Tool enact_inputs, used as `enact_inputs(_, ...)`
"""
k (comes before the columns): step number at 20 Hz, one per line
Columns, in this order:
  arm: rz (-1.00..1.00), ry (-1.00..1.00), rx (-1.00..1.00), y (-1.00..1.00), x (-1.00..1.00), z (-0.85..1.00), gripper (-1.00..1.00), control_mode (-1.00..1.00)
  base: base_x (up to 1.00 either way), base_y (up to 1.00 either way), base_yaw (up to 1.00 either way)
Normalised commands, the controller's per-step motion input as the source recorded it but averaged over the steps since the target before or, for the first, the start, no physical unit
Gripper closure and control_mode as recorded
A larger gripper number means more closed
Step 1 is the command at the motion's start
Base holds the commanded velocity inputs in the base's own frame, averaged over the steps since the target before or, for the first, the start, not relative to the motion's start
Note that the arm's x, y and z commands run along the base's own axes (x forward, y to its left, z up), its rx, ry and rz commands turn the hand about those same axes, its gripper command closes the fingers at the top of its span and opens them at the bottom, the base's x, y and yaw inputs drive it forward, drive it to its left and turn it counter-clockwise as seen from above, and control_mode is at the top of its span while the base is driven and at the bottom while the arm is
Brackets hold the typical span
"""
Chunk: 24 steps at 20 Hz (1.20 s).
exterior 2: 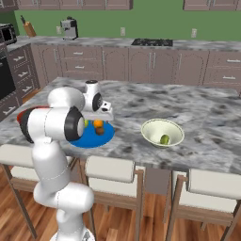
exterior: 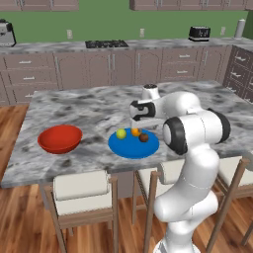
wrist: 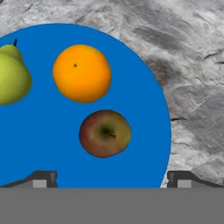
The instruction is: Take the fruits from the plate on the dining counter and place two fruits in each bowl.
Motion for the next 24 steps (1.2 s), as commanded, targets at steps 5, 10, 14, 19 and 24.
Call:
enact_inputs(5,0.01,0.04,0.0,0.0,0.34,-0.25,-1.0,-1.0,0.0,0.0,0.0)
enact_inputs(10,0.01,0.08,0.0,0.02,0.03,-0.27,-1.0,-1.0,0.0,0.0,0.0)
enact_inputs(14,0.0,0.12,0.0,0.08,0.0,-0.34,-1.0,-1.0,0.0,0.0,0.0)
enact_inputs(19,0.0,0.05,0.0,0.04,0.0,-0.26,-1.0,-1.0,0.0,0.0,0.0)
enact_inputs(24,0.0,0.03,0.0,0.0,0.0,-0.11,-1.0,-1.0,0.0,0.0,0.0)
